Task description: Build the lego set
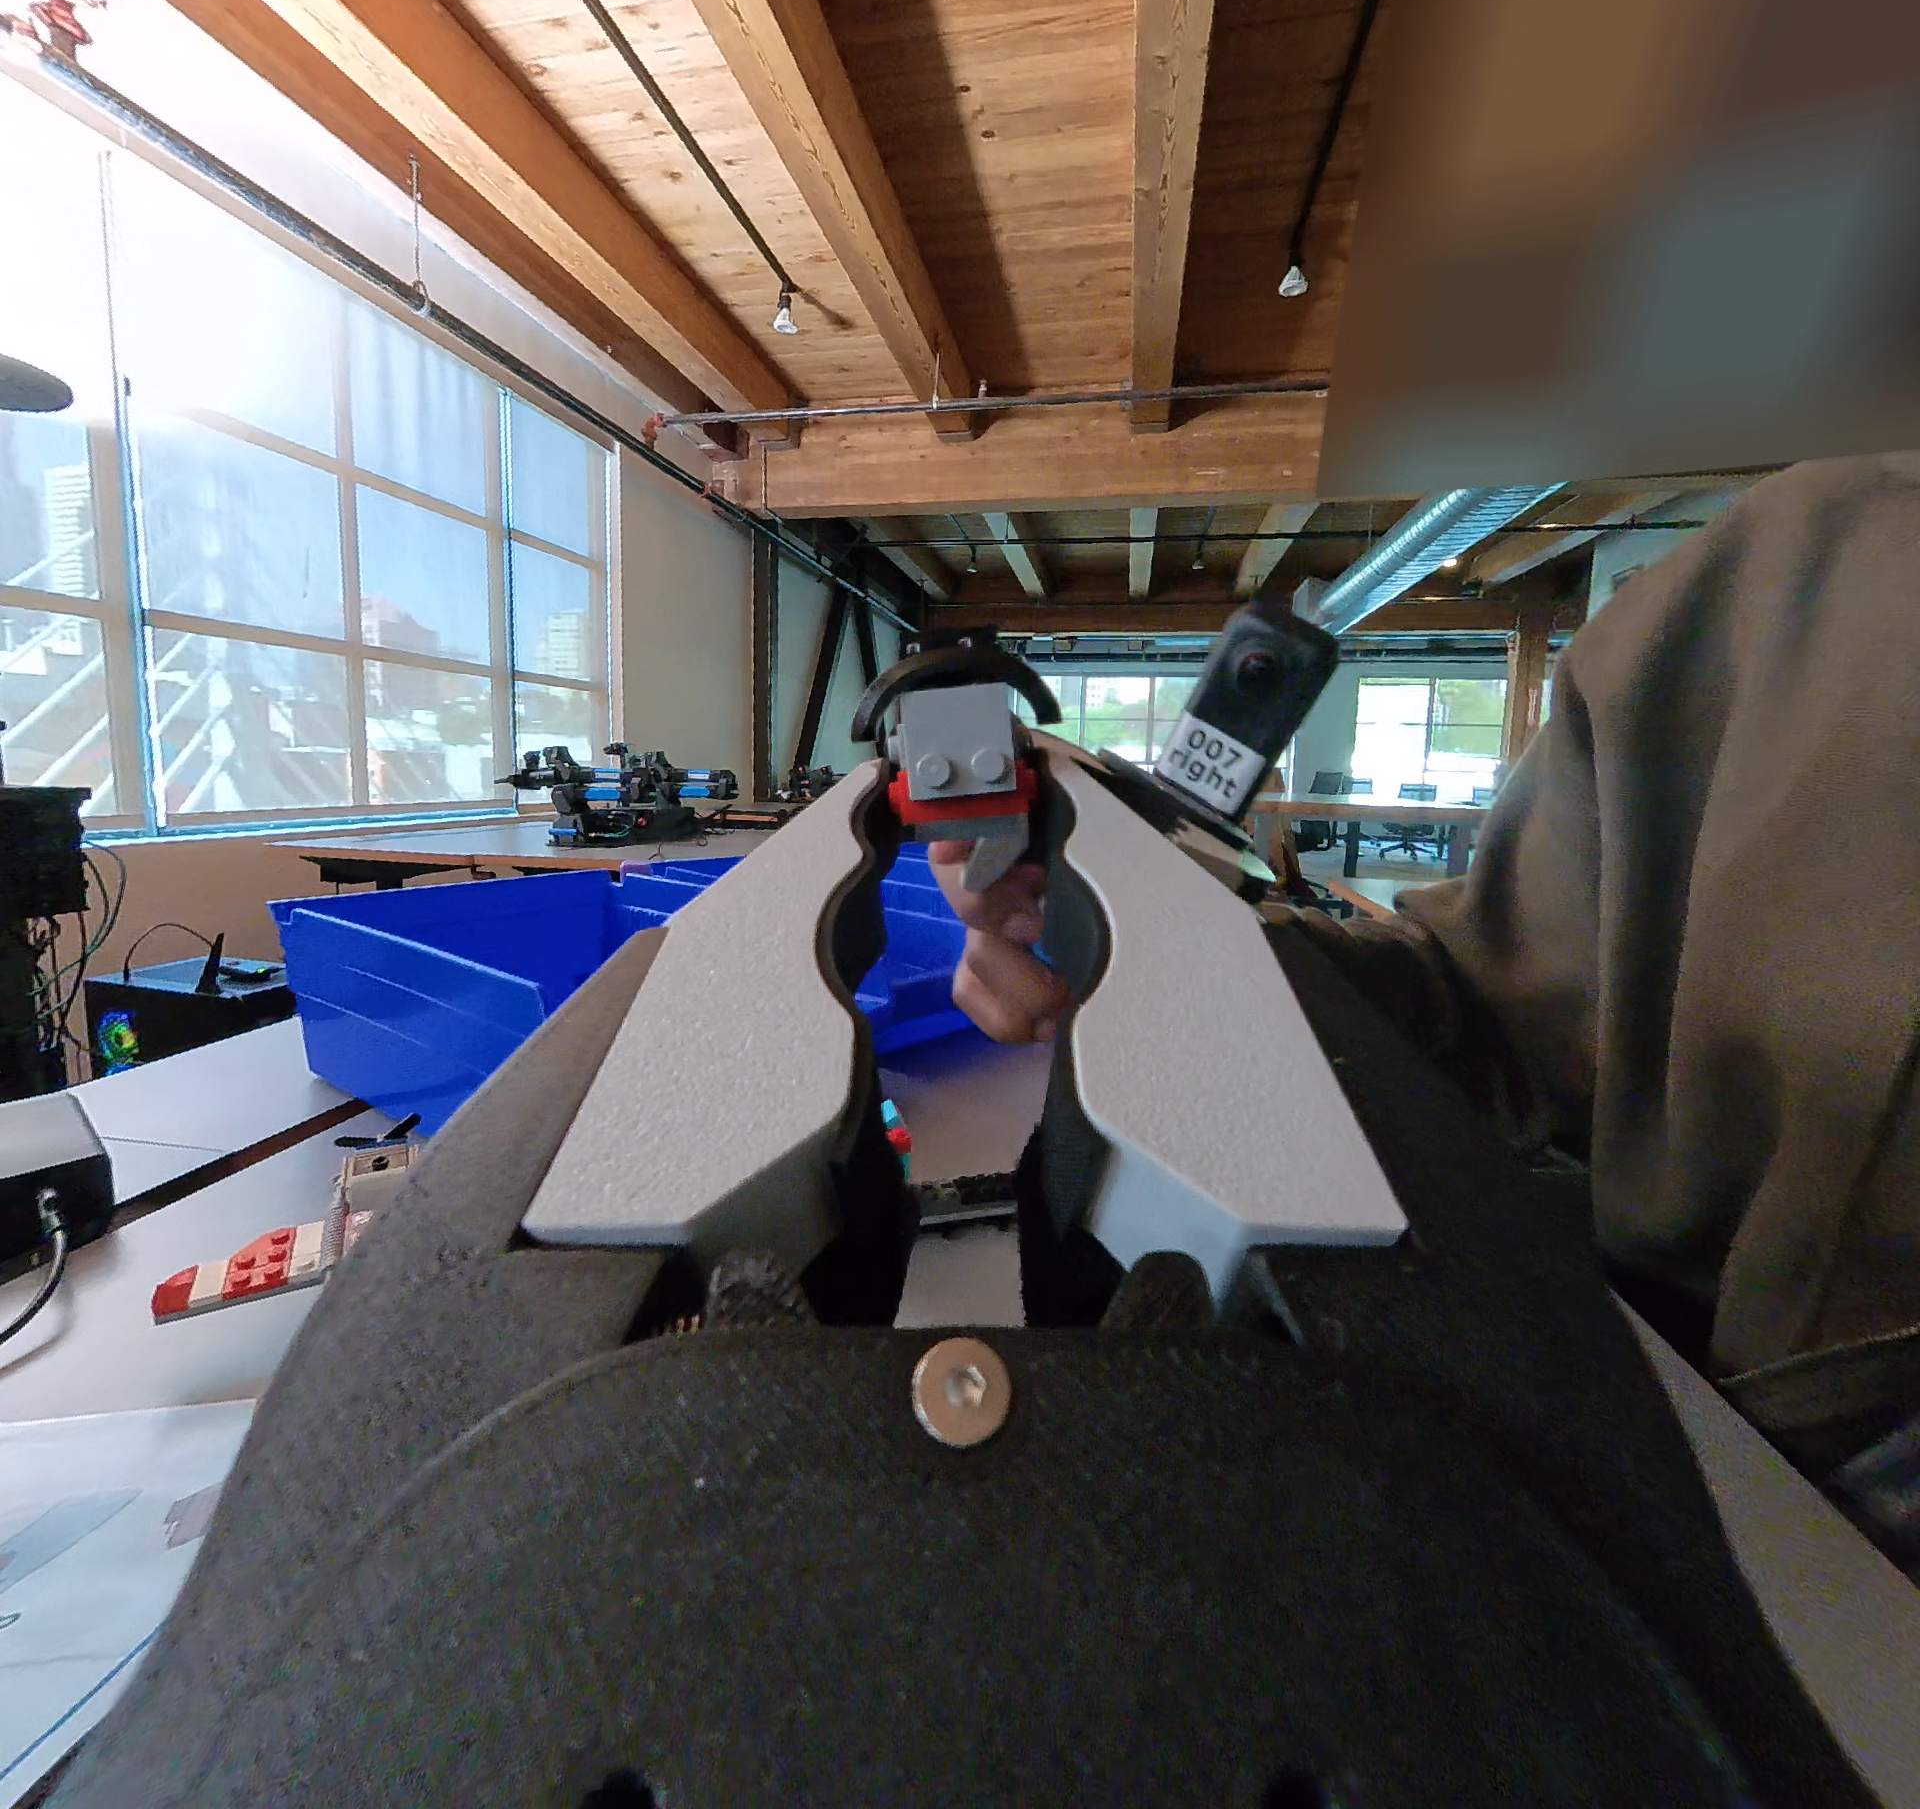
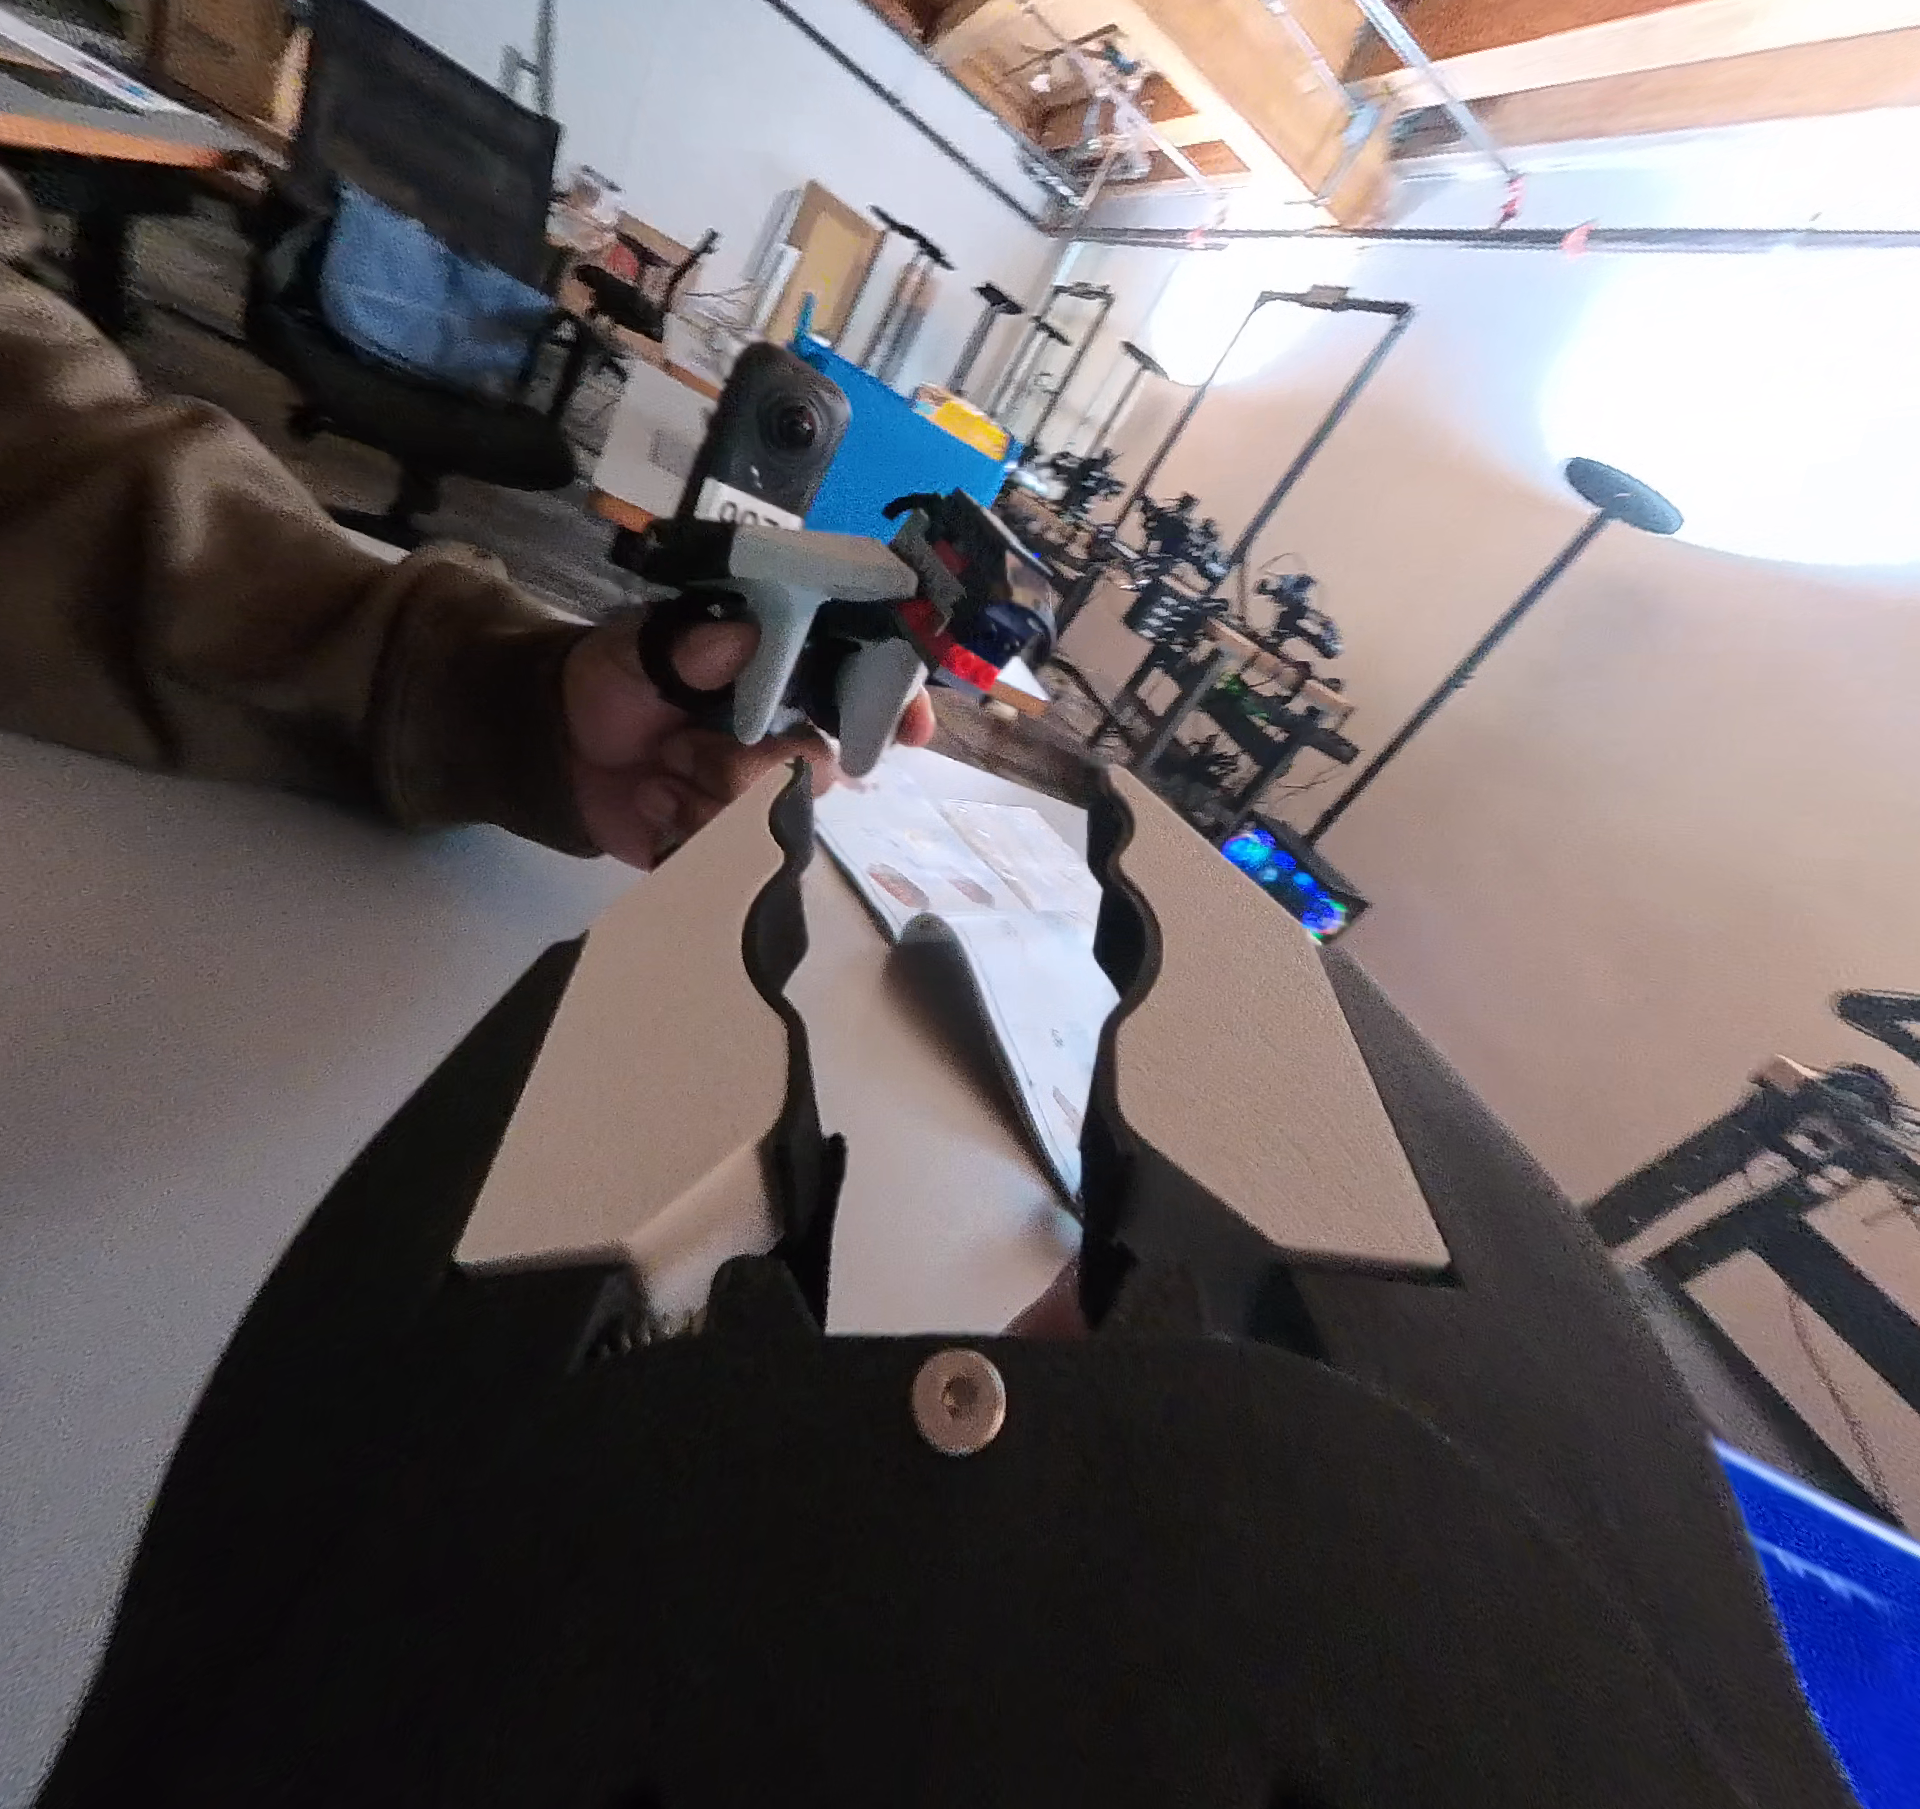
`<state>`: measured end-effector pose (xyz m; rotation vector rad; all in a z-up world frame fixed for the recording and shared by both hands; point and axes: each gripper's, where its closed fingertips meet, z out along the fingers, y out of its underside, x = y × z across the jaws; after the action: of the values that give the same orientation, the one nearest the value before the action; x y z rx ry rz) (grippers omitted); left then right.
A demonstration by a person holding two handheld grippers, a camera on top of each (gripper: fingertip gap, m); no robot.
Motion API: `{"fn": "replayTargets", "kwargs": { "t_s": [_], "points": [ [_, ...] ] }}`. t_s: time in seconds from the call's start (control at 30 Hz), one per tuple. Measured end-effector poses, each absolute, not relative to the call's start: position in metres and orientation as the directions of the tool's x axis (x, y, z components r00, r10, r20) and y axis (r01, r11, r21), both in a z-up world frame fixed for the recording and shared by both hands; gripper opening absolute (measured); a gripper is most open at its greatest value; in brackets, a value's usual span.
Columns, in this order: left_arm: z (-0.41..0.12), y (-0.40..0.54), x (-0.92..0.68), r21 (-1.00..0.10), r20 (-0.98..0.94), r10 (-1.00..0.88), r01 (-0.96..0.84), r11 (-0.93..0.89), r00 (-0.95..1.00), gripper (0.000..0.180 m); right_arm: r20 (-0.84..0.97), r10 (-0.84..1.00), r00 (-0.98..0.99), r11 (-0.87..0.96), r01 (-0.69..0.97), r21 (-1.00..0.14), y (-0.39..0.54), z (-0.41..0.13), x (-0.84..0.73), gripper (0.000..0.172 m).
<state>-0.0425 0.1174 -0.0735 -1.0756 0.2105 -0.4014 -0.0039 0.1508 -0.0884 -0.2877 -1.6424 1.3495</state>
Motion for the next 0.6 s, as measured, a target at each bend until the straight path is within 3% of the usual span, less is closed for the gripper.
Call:
{"fn": "replayTargets", "kwargs": {
  "t_s": [0.6],
  "points": [
    [-0.087,0.125,-0.049,-0.91,0.025,-0.395,0.185,0.372,0.918,0.025,0.461,0.793,-0.398,0.285,-0.426,-0.858,0.159,-0.097,-0.004,0.056]
  ]
}}
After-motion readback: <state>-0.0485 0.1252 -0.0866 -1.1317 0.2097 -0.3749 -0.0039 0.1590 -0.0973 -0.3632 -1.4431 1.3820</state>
